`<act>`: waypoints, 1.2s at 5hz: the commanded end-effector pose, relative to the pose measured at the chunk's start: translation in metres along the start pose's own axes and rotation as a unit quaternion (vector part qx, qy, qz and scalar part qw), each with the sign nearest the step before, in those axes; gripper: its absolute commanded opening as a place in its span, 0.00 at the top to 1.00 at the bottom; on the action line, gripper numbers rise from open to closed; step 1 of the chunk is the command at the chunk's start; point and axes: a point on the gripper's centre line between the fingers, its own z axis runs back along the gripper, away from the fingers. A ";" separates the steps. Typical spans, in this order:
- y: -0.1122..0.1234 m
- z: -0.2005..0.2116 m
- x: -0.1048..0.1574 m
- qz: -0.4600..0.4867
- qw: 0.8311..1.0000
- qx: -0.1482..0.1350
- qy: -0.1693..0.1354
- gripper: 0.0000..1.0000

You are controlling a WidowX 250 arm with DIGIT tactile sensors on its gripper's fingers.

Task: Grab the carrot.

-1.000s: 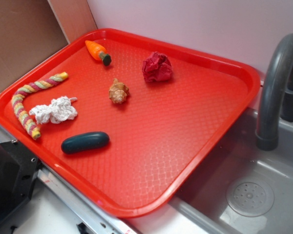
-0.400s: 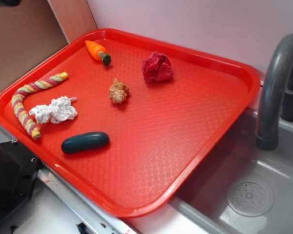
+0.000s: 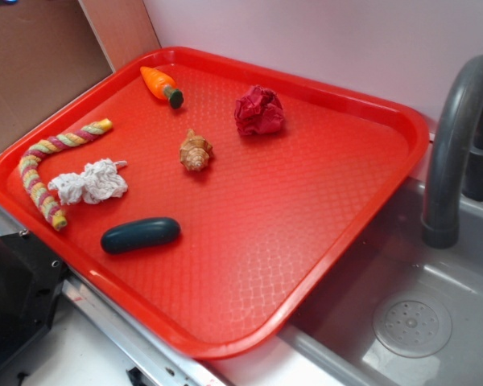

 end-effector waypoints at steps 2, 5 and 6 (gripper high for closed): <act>0.013 -0.099 0.049 0.096 0.992 0.054 -0.066 0.00; 0.034 -0.178 0.074 0.101 0.993 0.062 -0.020 0.00; 0.036 -0.183 0.078 0.106 0.993 0.046 -0.020 0.00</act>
